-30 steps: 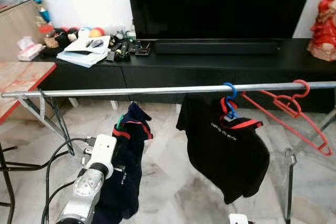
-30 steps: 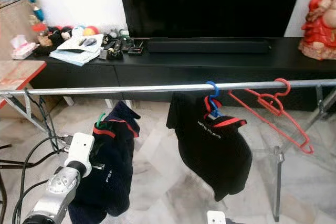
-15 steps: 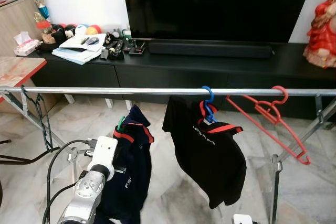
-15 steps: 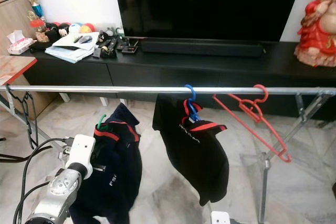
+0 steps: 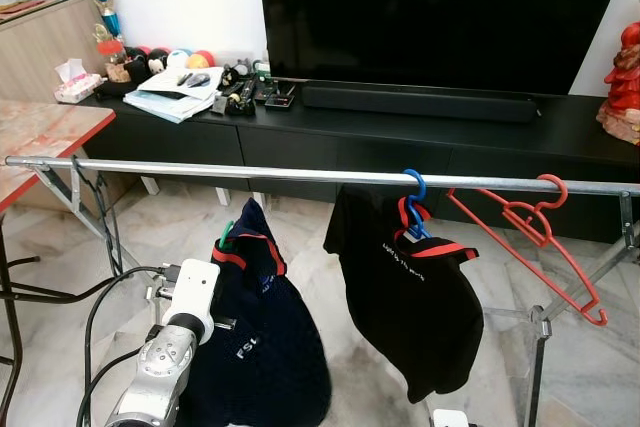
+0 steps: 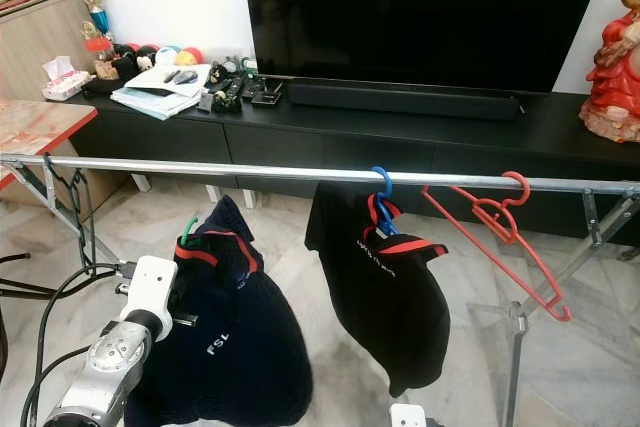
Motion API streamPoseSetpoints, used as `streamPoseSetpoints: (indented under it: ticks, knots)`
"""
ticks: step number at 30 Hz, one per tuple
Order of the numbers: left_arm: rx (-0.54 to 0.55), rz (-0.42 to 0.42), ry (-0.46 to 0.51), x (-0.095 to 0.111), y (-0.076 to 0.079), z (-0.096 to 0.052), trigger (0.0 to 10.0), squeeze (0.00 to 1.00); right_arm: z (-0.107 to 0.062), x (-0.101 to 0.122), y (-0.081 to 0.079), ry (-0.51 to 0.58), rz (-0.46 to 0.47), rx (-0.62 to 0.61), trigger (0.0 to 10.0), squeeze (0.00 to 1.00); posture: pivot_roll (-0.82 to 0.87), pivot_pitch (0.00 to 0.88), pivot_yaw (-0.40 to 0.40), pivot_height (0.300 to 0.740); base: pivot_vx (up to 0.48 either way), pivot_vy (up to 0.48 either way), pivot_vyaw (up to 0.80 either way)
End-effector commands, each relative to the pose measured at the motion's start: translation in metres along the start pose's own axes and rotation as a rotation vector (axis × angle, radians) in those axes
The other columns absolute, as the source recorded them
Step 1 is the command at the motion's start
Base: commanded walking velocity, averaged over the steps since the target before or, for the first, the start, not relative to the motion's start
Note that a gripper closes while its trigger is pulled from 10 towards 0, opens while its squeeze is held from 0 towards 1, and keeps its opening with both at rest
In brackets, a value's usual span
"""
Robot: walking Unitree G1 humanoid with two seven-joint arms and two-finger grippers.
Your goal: Hang hanger
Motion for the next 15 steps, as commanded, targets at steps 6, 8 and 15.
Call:
streamPoseSetpoints:
  ticks: [6,8,15]
  knots:
    - [0.146,0.034,-0.001,0.002,-0.051,-0.02,10.0,0.0,-0.003,-0.014,-0.026,-0.026,-0.048,0.078,10.0,0.0,-0.05,0.007,0.036,0.74,0.176,0.0,0.0]
    - [0.143,0.034,0.0,0.002,-0.05,-0.02,10.0,0.0,-0.003,-0.016,-0.026,-0.028,-0.048,0.079,10.0,0.0,-0.05,0.007,0.036,0.74,0.292,0.0,0.0]
    - [0.126,0.035,0.006,0.003,-0.047,-0.019,10.0,0.0,-0.008,-0.033,-0.019,-0.048,-0.044,0.076,10.0,0.0,-0.04,0.009,0.037,0.74,0.335,0.0,0.0]
Point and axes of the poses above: a point about 5 cm out from each wrist's last joint towards the gripper, its own z axis pointing out of the wrist towards the gripper, its own x axis along the axis of the wrist's last joint, y = z × x, the point moved 3 cm from there along z, pointing out of the wrist towards the gripper, and after that the axes turned 15 degrees about -z, right-handed, at the moved point
